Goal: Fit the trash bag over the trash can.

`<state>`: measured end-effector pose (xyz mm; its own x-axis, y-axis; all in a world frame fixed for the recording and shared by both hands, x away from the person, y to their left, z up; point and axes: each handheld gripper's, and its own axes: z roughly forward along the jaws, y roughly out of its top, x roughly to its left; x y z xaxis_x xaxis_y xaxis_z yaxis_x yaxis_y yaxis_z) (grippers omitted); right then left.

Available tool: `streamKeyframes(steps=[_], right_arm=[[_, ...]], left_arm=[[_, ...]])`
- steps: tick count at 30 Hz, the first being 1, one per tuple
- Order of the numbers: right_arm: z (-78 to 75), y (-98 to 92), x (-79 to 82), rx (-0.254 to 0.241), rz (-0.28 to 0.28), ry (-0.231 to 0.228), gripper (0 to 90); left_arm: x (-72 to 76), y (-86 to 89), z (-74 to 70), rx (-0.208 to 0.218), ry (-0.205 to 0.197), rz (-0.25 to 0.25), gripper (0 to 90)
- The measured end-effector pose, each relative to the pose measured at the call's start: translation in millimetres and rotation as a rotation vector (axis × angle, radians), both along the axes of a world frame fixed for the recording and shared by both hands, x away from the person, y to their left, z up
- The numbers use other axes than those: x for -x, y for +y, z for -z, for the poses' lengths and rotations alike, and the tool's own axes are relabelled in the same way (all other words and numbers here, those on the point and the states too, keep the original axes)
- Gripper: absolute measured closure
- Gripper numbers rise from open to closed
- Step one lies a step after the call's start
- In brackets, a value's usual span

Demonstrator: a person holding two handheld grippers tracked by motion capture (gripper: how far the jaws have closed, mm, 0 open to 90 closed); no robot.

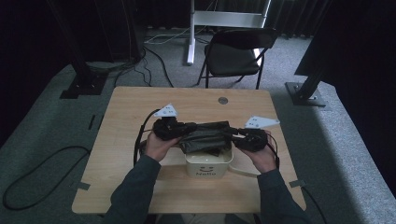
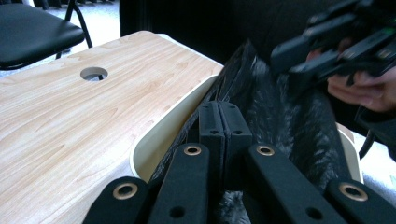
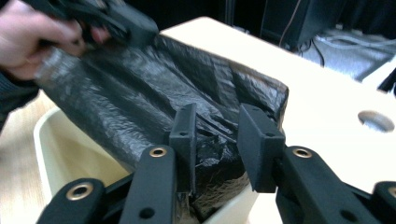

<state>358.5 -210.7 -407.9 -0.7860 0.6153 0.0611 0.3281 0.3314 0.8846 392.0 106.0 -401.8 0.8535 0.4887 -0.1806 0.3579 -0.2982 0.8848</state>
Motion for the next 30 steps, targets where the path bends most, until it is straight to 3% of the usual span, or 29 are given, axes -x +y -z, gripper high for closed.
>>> streamKeyframes(steps=[3,6,12,17,25,27,30], right_arm=[[8.0,-0.6,0.0,0.024,-0.001,0.031,70.7],[7.8,-0.6,1.2,0.042,-0.001,0.031,67.3],[-12.7,0.1,8.3,0.000,-0.017,-0.038,57.8],[-23.9,10.9,4.2,0.019,-0.033,-0.062,57.4],[-23.1,32.1,-6.3,0.075,-0.068,-0.086,54.8],[-23.9,36.4,-6.8,0.082,-0.079,-0.091,57.7],[-24.6,40.3,-7.0,0.112,-0.093,-0.090,74.9]], left_arm=[[0.1,-2.4,-1.2,0.001,-0.002,0.004,89.6],[0.4,-4.5,-2.4,0.000,-0.007,0.007,89.6],[2.0,-8.8,-4.0,-0.013,-0.015,0.015,89.6],[4.7,-14.9,-6.7,-0.011,-0.023,0.033,89.6],[8.2,-21.9,-9.3,0.000,-0.026,0.079,88.9],[8.9,-23.4,-9.5,0.002,-0.026,0.092,88.2],[10.9,-23.4,-10.9,0.015,-0.027,0.107,85.9]])
